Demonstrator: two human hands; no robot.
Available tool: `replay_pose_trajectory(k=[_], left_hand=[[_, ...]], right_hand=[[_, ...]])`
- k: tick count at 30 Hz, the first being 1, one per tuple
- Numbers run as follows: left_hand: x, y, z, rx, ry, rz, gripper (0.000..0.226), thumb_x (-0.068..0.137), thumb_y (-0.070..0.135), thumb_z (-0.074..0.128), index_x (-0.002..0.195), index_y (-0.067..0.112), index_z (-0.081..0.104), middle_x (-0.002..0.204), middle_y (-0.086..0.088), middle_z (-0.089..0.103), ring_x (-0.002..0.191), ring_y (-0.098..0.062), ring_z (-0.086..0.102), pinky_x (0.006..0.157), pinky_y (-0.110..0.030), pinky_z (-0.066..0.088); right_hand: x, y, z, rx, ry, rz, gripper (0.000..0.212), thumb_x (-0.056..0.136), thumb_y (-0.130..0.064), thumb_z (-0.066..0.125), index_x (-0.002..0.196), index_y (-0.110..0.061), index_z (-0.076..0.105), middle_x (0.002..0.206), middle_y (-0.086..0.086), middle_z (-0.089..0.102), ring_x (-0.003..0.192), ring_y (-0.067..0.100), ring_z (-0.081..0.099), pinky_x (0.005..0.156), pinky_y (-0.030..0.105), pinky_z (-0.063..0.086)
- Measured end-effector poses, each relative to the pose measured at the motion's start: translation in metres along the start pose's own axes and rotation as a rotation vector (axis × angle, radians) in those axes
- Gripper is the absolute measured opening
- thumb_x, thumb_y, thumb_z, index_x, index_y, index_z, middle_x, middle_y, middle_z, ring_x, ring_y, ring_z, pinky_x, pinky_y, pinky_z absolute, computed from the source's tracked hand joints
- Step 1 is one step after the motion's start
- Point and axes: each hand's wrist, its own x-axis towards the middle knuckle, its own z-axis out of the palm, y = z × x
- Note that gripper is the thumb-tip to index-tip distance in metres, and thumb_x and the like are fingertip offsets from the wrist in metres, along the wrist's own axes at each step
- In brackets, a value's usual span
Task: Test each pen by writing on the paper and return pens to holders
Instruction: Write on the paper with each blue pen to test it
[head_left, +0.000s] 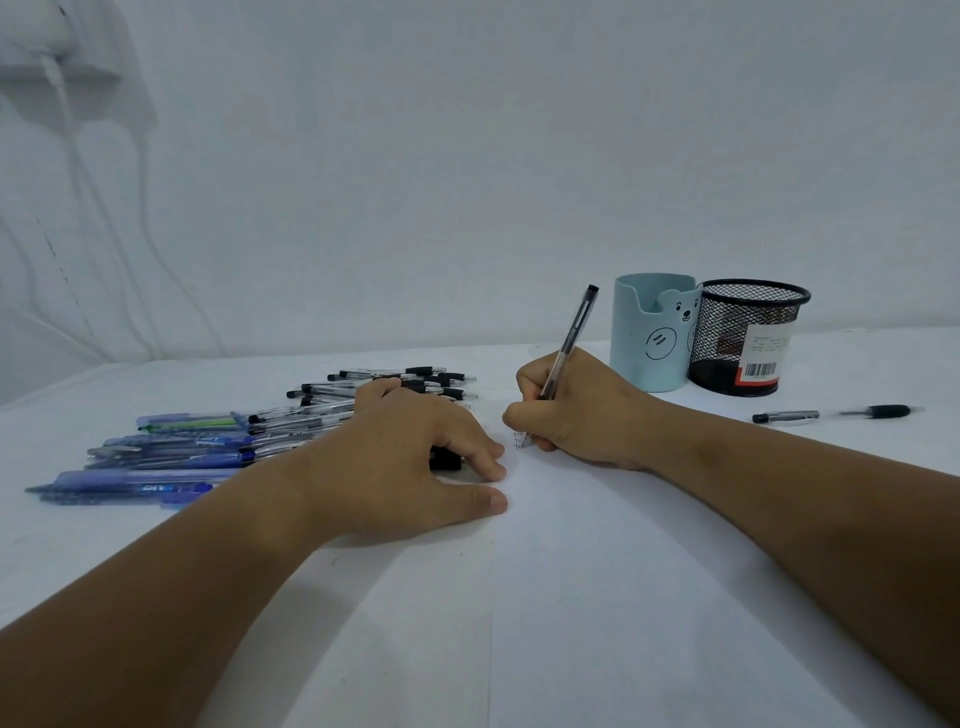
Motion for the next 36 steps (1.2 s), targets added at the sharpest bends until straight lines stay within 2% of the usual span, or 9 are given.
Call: replay_pose_trajectory(k=[5, 12, 17, 21, 24, 28, 30, 33, 36], left_hand=[[0.000, 0.000, -0.001, 0.004, -0.002, -0.001, 0.053, 0.057, 0.081, 0.051, 0.103, 0.059, 0.064, 0.112, 0.054, 0.050, 0.118, 0.026, 0.041, 0.103, -0.008, -0.009], [-0.001, -0.002, 0.001, -0.008, -0.005, -0.018, 0.054, 0.057, 0.082, 0.051, 0.101, 0.056, 0.068, 0.113, 0.053, 0.052, 0.119, 0.026, 0.040, 0.107, -0.017, -0.005], [-0.001, -0.002, 0.001, -0.011, 0.003, -0.026, 0.050, 0.059, 0.078, 0.058, 0.100, 0.052, 0.070, 0.113, 0.051, 0.054, 0.120, 0.025, 0.041, 0.109, -0.020, -0.003], [-0.004, -0.001, 0.003, 0.013, 0.015, -0.006, 0.057, 0.061, 0.083, 0.051, 0.095, 0.043, 0.071, 0.121, 0.043, 0.057, 0.128, 0.023, 0.035, 0.114, -0.028, -0.002], [-0.002, 0.000, 0.004, 0.035, -0.001, -0.001, 0.059, 0.060, 0.086, 0.050, 0.092, 0.039, 0.067, 0.121, 0.043, 0.056, 0.128, 0.024, 0.032, 0.117, -0.033, -0.005], [-0.001, 0.003, 0.003, 0.062, 0.005, -0.009, 0.061, 0.056, 0.086, 0.049, 0.086, 0.036, 0.066, 0.115, 0.037, 0.061, 0.125, 0.022, 0.035, 0.118, -0.034, -0.009], [-0.002, 0.004, 0.001, 0.069, 0.003, -0.007, 0.063, 0.056, 0.086, 0.049, 0.086, 0.034, 0.067, 0.114, 0.036, 0.062, 0.125, 0.022, 0.036, 0.118, -0.035, -0.010], [-0.003, 0.002, 0.000, 0.077, 0.005, -0.010, 0.062, 0.056, 0.086, 0.051, 0.085, 0.034, 0.066, 0.113, 0.033, 0.063, 0.126, 0.018, 0.039, 0.119, -0.039, -0.010], [-0.003, 0.001, -0.002, 0.073, 0.005, -0.017, 0.059, 0.056, 0.085, 0.053, 0.084, 0.035, 0.065, 0.112, 0.033, 0.063, 0.124, 0.017, 0.042, 0.120, -0.044, -0.008]], right_hand=[[0.001, 0.001, 0.000, -0.028, 0.024, -0.019, 0.035, 0.078, -0.009, 0.062, 0.055, -0.016, 0.037, 0.051, 0.004, 0.043, 0.049, 0.013, 0.040, 0.053, 0.025, 0.034], [0.001, 0.003, 0.001, -0.009, 0.009, 0.002, 0.035, 0.076, -0.010, 0.061, 0.053, -0.016, 0.036, 0.050, 0.005, 0.046, 0.050, 0.016, 0.041, 0.056, 0.030, 0.035], [0.002, 0.002, 0.000, -0.024, 0.018, -0.017, 0.038, 0.077, -0.011, 0.061, 0.054, -0.017, 0.032, 0.054, 0.004, 0.035, 0.055, 0.019, 0.036, 0.057, 0.033, 0.033], [0.001, 0.000, -0.001, 0.238, 0.121, 0.080, 0.047, 0.093, -0.030, 0.065, 0.053, -0.018, 0.042, 0.054, 0.007, 0.047, 0.049, 0.019, 0.041, 0.050, 0.026, 0.035], [0.006, -0.008, -0.009, 0.344, 0.206, 0.098, 0.045, 0.102, -0.036, 0.052, 0.063, -0.016, 0.042, 0.060, 0.004, 0.044, 0.054, 0.020, 0.043, 0.053, 0.029, 0.034], [0.007, -0.020, -0.027, 0.344, 0.238, 0.061, 0.040, 0.096, -0.057, 0.053, 0.090, -0.018, 0.043, 0.047, -0.009, 0.040, 0.042, 0.013, 0.028, 0.042, 0.022, 0.025], [0.006, -0.024, -0.034, 0.319, 0.233, 0.041, 0.037, 0.099, -0.053, 0.050, 0.099, -0.016, 0.049, 0.047, -0.004, 0.041, 0.039, 0.015, 0.026, 0.042, 0.020, 0.023], [0.001, -0.024, -0.040, 0.107, 0.204, 0.009, 0.031, 0.105, -0.040, 0.046, 0.091, -0.019, 0.062, 0.051, -0.004, 0.053, 0.034, 0.015, 0.038, 0.039, 0.019, 0.031], [-0.012, -0.018, -0.041, -0.051, 0.173, -0.039, 0.023, 0.102, -0.034, 0.055, 0.086, -0.021, 0.065, 0.056, -0.004, 0.060, 0.037, 0.011, 0.044, 0.040, 0.020, 0.037]])
